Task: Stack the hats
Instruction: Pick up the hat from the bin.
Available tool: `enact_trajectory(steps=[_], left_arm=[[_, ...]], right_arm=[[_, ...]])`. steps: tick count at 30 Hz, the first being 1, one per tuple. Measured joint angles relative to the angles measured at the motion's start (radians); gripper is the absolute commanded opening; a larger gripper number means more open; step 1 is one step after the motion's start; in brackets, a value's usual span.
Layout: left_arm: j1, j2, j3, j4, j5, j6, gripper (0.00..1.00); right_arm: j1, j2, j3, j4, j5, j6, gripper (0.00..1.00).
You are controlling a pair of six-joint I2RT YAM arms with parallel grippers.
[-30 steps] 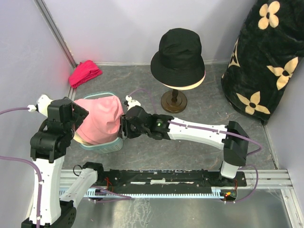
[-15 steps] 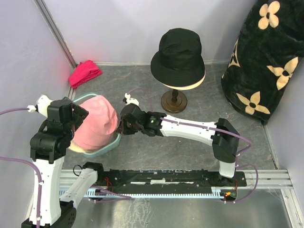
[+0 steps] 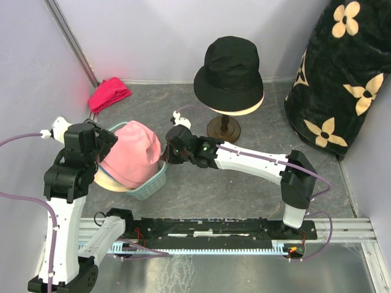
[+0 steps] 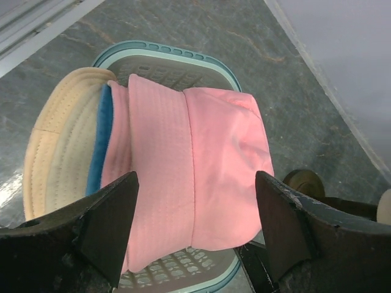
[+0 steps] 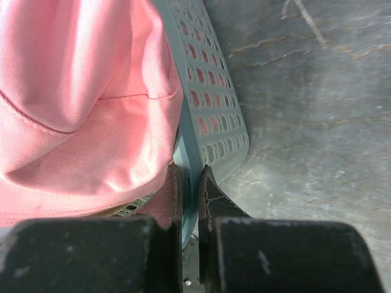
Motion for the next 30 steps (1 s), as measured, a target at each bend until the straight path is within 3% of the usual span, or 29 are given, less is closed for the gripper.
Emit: enact_trajectory(steps=[14,30], left_arm=[[0.0,0.111,-0.027,0.187,0.195,0.001,0.84],[0.0,0.126,0.024,0.202,0.22,0.001,0.84]], right_arm=[[-0.054,-0.051,-0.063,0.014,0.126,0.005,0.01],[-0.053,-0.059,-0.082,0.036,0.237,0.01,0.01]])
